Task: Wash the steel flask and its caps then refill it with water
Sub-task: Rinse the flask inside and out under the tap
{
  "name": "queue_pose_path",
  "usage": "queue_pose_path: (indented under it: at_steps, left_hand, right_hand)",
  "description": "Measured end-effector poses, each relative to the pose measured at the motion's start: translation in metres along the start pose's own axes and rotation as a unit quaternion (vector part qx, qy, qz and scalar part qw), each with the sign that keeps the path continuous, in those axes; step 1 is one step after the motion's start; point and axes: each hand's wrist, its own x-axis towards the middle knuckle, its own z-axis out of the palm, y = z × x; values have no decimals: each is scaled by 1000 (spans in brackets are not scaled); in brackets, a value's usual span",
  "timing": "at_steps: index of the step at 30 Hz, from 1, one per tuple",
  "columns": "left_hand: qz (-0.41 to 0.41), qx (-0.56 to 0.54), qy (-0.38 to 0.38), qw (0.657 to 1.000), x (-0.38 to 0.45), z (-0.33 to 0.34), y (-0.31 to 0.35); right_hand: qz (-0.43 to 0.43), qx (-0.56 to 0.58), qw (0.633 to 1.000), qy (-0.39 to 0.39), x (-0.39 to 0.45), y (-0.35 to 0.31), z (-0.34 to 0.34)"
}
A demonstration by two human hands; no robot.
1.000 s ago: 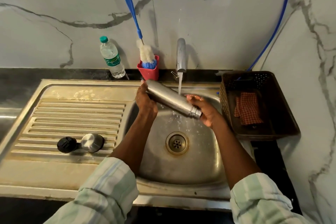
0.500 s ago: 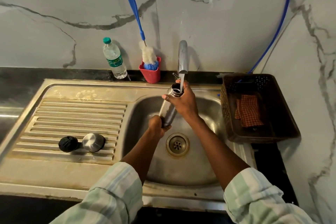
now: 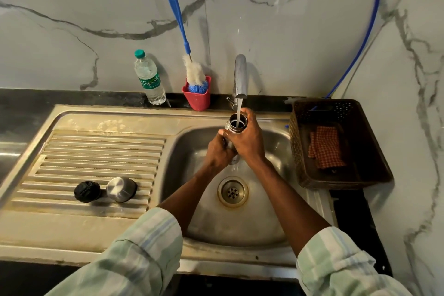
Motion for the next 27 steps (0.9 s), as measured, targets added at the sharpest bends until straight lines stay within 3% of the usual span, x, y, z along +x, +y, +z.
queue_pose_path:
  at_steps: [5,9,11,14,20,24,27]
  left_hand:
    - [25,-11,-48,998,0,-7,6]
    - [-60,-105,-197,973,3,-26,-11]
    - [-113,-184,-137,967,12,-36,-16]
    - [-100,-201,2,974,38,-46,2]
    - [-86,-165,-68,980,89,-43,53]
    - [-78,-158,-77,981,83,-36,71]
    - [-81,-153,-111,979,81,-31,70]
  right_hand:
    - [87,20,993,-75,2,11,-5]
    - [157,-14,982,-103,4,21,-12]
    - [191,-28,973,-126,2,26,-15]
    - [271,15,951,-146,-3,32,-15]
    - [456,162,852,-198,-16,47,-17]
    - [463,291,817,-185,-24,74,-19]
    - [461,309,811,-187,-27,81,-19]
